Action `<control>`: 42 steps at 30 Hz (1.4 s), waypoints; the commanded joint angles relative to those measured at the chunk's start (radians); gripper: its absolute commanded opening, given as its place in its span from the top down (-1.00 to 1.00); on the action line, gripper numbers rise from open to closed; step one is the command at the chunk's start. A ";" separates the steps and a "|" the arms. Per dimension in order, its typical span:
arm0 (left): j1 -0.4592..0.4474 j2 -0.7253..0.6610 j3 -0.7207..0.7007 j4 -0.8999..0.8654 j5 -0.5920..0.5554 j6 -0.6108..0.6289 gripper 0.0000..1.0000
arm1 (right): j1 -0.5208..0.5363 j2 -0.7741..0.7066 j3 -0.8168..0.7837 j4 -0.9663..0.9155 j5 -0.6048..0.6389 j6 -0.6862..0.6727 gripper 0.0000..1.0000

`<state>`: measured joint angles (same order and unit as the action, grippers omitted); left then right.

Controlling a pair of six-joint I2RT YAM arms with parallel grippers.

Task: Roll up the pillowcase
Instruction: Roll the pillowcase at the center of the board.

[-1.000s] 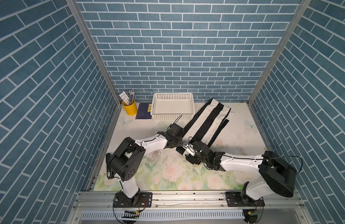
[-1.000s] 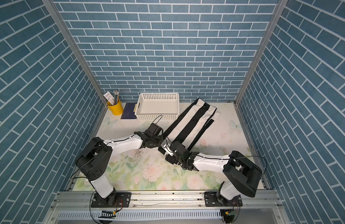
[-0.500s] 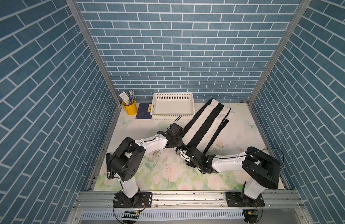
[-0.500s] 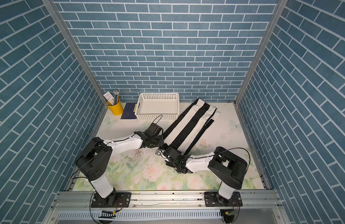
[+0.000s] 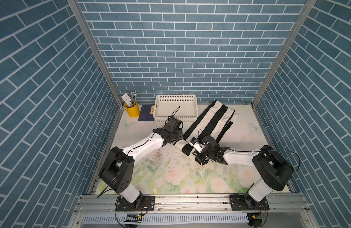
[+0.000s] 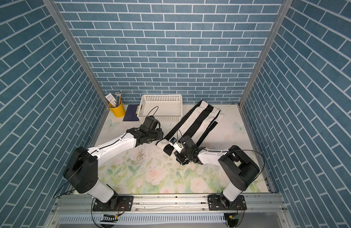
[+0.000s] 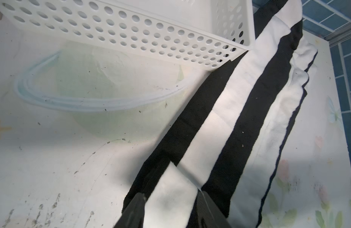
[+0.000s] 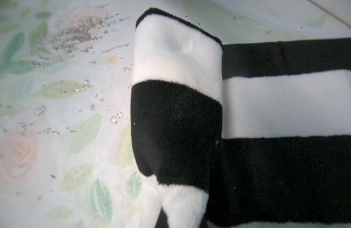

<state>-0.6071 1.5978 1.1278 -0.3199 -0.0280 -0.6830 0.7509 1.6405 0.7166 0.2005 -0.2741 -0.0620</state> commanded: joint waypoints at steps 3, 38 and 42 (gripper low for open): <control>-0.006 0.006 -0.037 0.035 0.052 0.013 0.03 | -0.121 0.120 0.065 -0.070 -0.310 0.149 1.00; -0.073 0.307 0.098 0.024 0.069 -0.007 0.11 | 0.162 -0.170 -0.058 0.013 0.586 -0.199 -0.76; -0.072 0.300 0.090 0.026 0.074 -0.007 0.11 | 0.220 -0.085 -0.036 0.058 0.663 -0.270 -0.78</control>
<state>-0.6788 1.8915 1.2140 -0.2752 0.0494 -0.6884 0.9474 1.5139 0.6682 0.1989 0.2337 -0.2268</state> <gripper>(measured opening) 0.446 0.888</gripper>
